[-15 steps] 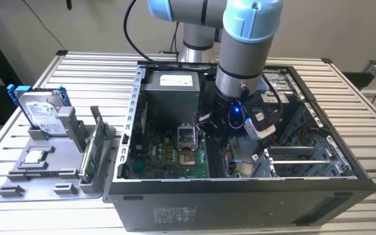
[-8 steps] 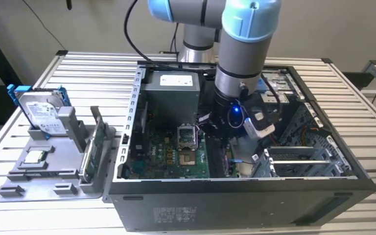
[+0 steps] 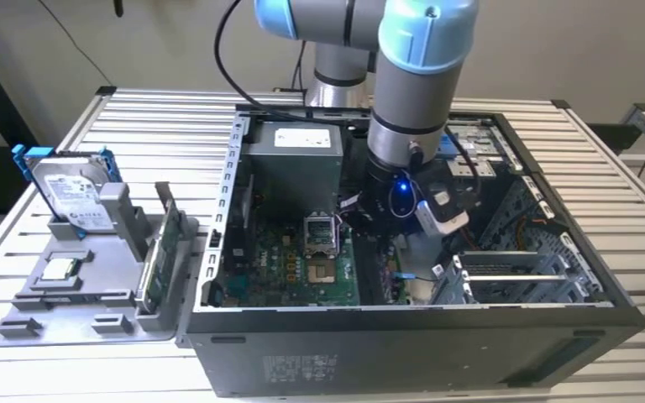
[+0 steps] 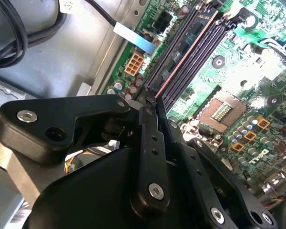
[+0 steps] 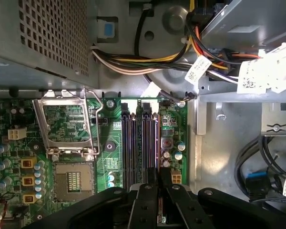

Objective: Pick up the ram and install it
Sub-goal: 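Insert the ram into the slot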

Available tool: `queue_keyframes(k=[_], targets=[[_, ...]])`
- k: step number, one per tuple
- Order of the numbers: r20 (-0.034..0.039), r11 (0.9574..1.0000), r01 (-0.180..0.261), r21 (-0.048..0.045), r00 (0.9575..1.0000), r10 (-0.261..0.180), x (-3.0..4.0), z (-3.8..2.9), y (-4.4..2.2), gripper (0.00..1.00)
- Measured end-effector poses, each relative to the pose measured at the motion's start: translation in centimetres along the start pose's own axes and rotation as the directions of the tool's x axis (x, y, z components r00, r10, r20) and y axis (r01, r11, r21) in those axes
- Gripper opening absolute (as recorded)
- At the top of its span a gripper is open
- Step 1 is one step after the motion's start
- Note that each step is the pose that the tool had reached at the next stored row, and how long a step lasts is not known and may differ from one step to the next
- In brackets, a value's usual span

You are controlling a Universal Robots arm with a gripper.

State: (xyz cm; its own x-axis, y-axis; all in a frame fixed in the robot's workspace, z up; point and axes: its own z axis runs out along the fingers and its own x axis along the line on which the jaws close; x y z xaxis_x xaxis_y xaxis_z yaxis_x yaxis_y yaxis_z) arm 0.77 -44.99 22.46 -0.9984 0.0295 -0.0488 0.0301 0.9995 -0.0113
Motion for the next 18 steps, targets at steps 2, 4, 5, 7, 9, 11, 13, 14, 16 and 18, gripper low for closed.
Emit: queue_keyframes(k=[2,4,5,7,9,11,13,14,16,18], targets=[[-0.0001,1.0,0.0,0.0005,1.0,0.0,0.01,0.04,0.0,0.14],[-0.0001,1.0,0.0,0.0007,1.0,0.0,0.01,0.05,0.0,0.14],[0.0,1.0,0.0,0.0005,1.0,0.0,0.01,0.08,0.0,0.14],[-0.0001,1.0,0.0,0.0005,1.0,0.0,-0.02,0.1,0.0,0.14],[-0.0008,1.0,0.0,0.0006,1.0,0.0,-0.08,0.1,0.0,0.14],[-0.0017,1.0,0.0,0.0006,1.0,0.0,-0.12,0.11,0.01,0.14],[-0.0018,1.0,0.0,0.0003,1.0,0.0,-0.12,0.12,-0.02,0.14],[-0.0017,1.0,0.0,0.0002,1.0,0.0,-0.13,0.13,-0.06,0.14],[-0.0019,1.0,0.0,0.0006,1.0,0.0,-0.11,0.11,-0.16,0.14],[-0.0019,1.0,0.0,0.0006,1.0,0.0,-0.07,0.11,-0.19,0.14]])
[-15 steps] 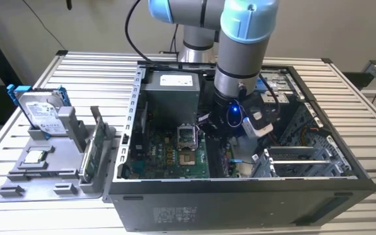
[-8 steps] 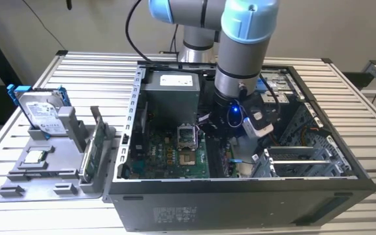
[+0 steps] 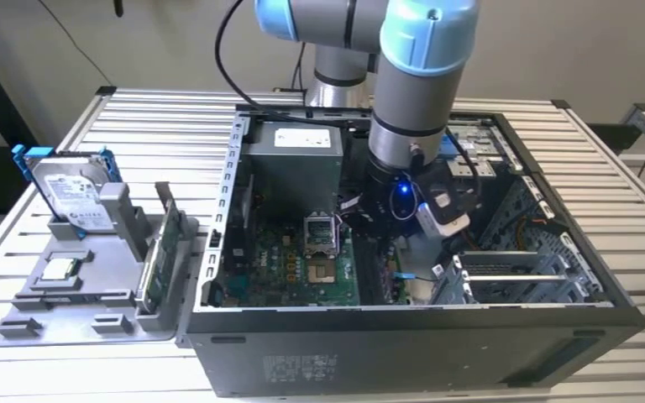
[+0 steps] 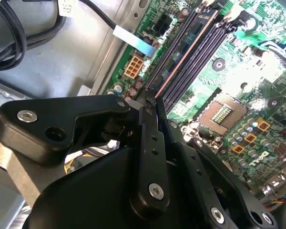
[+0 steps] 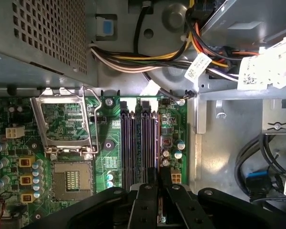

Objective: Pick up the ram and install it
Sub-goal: 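Insert the ram into the slot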

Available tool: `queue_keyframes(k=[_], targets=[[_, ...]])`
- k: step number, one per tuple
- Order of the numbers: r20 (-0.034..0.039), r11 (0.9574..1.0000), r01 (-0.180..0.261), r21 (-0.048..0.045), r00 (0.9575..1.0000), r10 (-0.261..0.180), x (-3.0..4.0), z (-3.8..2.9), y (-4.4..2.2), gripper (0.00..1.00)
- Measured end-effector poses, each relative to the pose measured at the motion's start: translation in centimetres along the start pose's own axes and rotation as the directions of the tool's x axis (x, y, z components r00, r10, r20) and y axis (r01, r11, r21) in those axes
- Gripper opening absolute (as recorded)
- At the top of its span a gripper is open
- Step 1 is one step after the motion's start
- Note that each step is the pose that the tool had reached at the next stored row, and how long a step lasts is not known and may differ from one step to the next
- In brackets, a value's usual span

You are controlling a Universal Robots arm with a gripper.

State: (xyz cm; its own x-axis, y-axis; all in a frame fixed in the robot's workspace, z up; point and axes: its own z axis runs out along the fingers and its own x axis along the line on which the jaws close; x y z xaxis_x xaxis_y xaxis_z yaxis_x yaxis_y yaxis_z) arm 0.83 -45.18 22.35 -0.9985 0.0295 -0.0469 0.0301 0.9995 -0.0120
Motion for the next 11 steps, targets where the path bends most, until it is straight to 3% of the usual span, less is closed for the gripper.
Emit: queue_keyframes(k=[11], targets=[[0.0,1.0,0.0,0.0,1.0,0.0,0.16,-0.01,-0.03,0.14]])
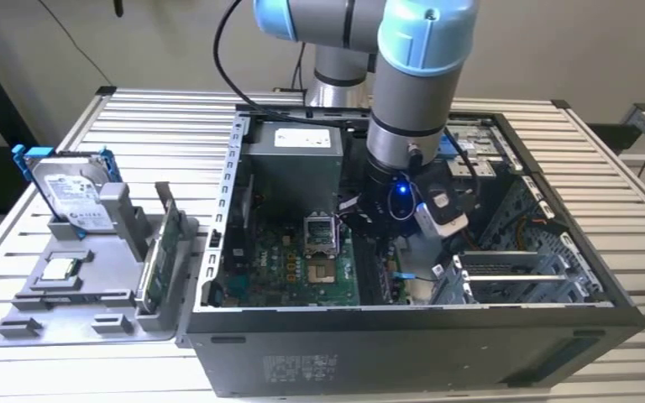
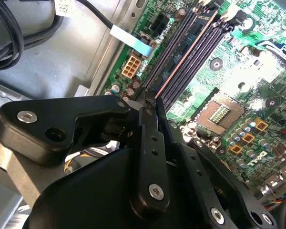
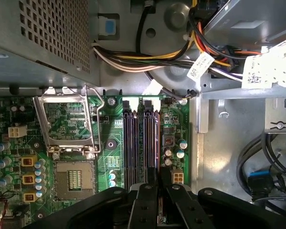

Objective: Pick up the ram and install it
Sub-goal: 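Insert the ram into the slot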

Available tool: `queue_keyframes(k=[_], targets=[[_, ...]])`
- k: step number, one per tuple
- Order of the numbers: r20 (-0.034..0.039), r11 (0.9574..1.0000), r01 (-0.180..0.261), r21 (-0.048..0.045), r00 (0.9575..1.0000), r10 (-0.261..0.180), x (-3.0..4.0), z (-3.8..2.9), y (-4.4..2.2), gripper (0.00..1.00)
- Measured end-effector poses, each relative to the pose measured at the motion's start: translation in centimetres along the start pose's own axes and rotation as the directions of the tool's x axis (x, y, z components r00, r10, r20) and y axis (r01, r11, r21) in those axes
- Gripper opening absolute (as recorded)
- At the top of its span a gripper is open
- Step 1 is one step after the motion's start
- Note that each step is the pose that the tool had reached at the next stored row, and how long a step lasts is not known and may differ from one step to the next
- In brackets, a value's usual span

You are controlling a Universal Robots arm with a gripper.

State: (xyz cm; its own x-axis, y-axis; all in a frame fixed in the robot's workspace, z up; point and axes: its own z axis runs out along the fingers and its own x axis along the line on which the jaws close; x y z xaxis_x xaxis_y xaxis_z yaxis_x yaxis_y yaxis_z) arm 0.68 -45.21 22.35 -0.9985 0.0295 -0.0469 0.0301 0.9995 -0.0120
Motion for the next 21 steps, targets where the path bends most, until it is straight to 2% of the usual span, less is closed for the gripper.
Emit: queue_keyframes(k=[7,21], targets=[[-0.0022,1.0,0.0,0.0001,1.0,0.0,-0.18,0.01,0.0,0.14],[-0.0023,1.0,0.0,0.0001,1.0,0.0,-0.02,0.06,-0.17,0.14]])
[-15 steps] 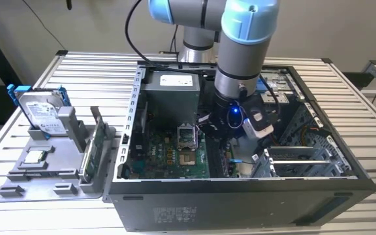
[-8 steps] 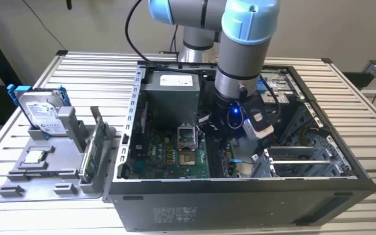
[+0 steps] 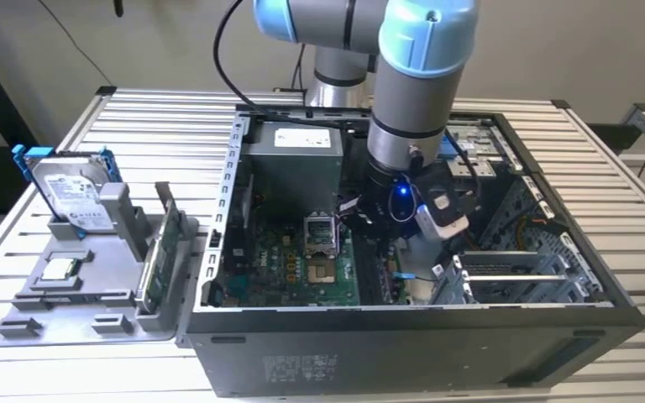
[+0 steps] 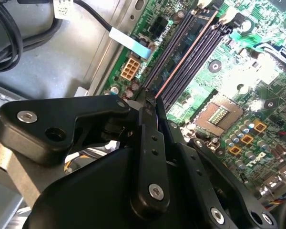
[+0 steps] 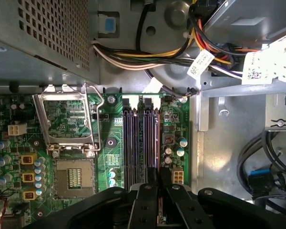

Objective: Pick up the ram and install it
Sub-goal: 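Insert the ram into the slot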

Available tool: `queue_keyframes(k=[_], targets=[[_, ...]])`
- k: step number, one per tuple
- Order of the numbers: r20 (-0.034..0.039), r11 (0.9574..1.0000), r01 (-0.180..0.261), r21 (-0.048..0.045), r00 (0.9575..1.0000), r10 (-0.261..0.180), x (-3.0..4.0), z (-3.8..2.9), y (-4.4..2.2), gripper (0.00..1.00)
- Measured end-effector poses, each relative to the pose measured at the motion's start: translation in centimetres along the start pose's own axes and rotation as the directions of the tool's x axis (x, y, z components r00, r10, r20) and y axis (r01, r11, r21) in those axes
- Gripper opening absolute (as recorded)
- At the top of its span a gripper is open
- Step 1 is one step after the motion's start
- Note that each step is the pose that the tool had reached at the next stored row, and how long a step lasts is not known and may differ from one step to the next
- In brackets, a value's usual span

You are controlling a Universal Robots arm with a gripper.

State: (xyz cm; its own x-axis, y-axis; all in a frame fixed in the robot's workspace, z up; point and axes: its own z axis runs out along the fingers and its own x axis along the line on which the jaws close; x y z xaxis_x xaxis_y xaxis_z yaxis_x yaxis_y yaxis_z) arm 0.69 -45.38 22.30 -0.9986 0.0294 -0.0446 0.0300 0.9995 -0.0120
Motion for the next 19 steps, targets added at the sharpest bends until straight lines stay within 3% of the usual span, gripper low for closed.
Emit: queue_keyframes(k=[19], targets=[[0.0,1.0,0.0,0.0006,1.0,0.0,0.02,0.11,0.2,0.14]])
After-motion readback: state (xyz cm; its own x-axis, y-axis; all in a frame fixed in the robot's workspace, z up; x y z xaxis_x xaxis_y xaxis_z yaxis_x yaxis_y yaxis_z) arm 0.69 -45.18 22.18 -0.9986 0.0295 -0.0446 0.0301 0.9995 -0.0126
